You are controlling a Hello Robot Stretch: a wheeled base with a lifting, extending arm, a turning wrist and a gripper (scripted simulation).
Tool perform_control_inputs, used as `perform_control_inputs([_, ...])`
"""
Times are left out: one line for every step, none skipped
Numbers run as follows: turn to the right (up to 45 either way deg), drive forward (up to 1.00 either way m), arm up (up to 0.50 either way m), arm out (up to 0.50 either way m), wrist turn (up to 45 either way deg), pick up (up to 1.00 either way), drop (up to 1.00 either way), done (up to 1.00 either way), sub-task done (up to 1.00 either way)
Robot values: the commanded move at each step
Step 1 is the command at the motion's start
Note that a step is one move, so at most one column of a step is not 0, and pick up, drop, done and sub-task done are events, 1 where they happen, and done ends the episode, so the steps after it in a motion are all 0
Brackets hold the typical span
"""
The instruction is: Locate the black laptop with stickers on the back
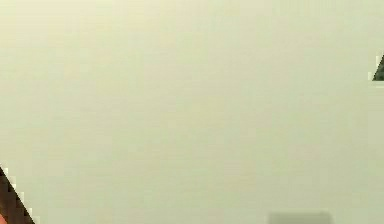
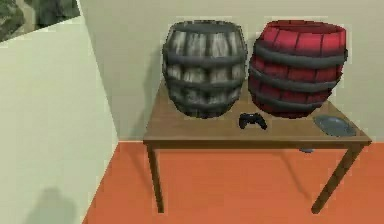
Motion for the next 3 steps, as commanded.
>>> perform_control_inputs([-45.0,0.0,0.0,0.0,0.0,0.0,0.0,0.0,0.0])
perform_control_inputs([-15.0,0.0,0.0,0.0,0.0,0.0,0.0,0.0,0.0])
perform_control_inputs([0.0,0.25,0.0,0.0,0.0,0.0,0.0,0.0,0.0])
